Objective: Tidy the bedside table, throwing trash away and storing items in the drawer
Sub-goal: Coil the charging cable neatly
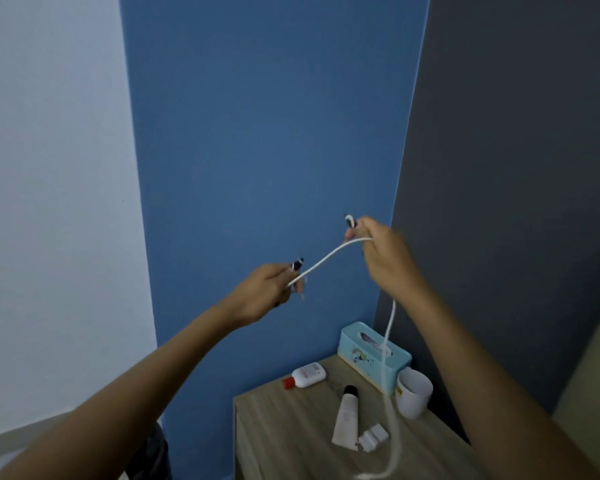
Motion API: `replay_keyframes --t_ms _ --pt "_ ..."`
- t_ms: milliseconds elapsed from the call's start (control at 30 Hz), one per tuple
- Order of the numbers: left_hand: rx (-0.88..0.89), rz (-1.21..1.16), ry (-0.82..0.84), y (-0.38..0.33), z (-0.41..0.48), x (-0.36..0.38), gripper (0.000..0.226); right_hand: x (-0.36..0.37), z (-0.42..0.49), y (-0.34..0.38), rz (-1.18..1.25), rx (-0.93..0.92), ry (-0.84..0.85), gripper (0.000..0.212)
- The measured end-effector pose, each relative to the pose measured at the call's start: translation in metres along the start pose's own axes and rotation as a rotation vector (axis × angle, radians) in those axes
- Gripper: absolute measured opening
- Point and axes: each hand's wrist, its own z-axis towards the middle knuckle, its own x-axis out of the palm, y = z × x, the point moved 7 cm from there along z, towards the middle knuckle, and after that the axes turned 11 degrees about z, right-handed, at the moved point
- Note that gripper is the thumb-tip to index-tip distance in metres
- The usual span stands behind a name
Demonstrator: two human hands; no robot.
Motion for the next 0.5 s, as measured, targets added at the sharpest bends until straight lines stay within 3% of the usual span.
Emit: replay_keyframes --t_ms 67,167,267,333,400,433,500 --pt "-0.019 -0.316 0.036 -0.019 -0.010 0.010 0.052 -0.004 0.007 -0.005 0.046 0.051 -0.097 0.028" --pt "0.006 -0.691 0.171 -0.053 -0.012 0.031 0.045 0.014 0.007 -0.013 0.072 0.185 -0.088 0.026" --pt "0.056 -0.865 0.184 -0.084 -0.002 0.035 0.034 0.039 -0.015 0.002 0.142 0.193 -0.017 0.015" --pt "0.094 -0.902 0.110 -0.092 0.013 0.027 0.029 0.061 -0.031 0.005 0.194 0.214 0.023 0.022" --pt "0.158 -0.906 -0.005 -0.093 0.029 0.010 0.026 0.088 -0.041 0.002 0.072 0.259 0.099 0.023" --pt "0.185 -0.838 -0.080 -0.087 0.038 -0.001 0.024 0.096 -0.045 0.007 0.034 0.230 0.131 0.023" --pt "0.253 -0.479 -0.248 -0.074 0.047 -0.025 0.020 0.107 -0.053 0.020 0.032 0.140 0.194 0.025"
